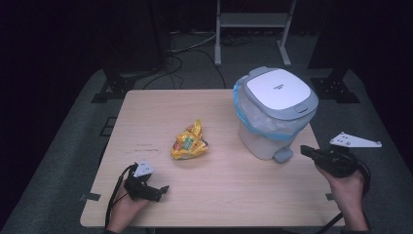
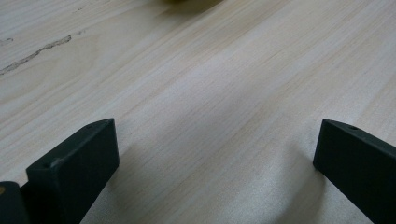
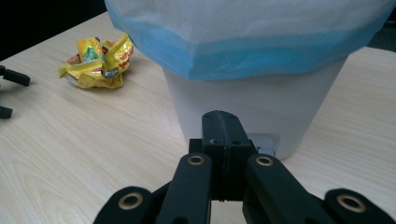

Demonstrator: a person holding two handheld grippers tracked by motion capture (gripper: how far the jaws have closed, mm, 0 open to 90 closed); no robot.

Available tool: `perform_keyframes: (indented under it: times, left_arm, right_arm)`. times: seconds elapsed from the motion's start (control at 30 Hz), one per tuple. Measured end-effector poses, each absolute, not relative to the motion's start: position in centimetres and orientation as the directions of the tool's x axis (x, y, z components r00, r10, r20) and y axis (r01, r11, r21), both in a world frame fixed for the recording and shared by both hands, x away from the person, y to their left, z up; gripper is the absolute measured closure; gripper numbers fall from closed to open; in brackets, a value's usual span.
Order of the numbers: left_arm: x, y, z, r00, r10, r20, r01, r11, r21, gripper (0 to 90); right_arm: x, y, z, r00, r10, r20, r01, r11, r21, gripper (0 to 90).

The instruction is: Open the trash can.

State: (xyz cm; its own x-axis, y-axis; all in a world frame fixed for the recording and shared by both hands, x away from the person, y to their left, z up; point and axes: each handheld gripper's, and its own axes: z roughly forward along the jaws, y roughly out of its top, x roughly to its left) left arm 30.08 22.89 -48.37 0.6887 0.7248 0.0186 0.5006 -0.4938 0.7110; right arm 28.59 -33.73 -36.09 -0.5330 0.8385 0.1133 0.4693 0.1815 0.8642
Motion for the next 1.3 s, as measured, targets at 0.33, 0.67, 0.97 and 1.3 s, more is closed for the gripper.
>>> perform_keyframes:
  times: [0.33, 0.67, 0.97, 1.3]
  left_arm:
    - [30.1, 22.9, -48.4, 0.689, 0.725, 0.019, 0.5, -0.494, 0.711, 0.0]
    - [30.1, 22.9, -48.4, 0.687, 0.726, 0.019, 0.5, -0.492, 0.713, 0.0]
    - [30.1, 22.9, -48.4, 0.687, 0.726, 0.019, 0.5, -0.492, 0.713, 0.0]
    - [30.1, 22.9, -48.4, 0.686, 0.728, 0.016, 0.501, -0.488, 0.715, 0.0]
  right_arm:
    - [28.8, -33.5, -33.7, -0.536, 0.839, 0.1, 0.437, 0.174, 0.883, 90.0]
    - [29.2, -32.9, -30.2, -0.55, 0.833, 0.062, 0.392, 0.191, 0.9, 89.9]
    - [30.1, -33.1, -28.4, -0.544, 0.836, 0.066, 0.374, 0.171, 0.912, 90.0]
    - [31.6, -33.0, -27.2, -0.538, 0.841, 0.059, 0.37, 0.172, 0.913, 90.0]
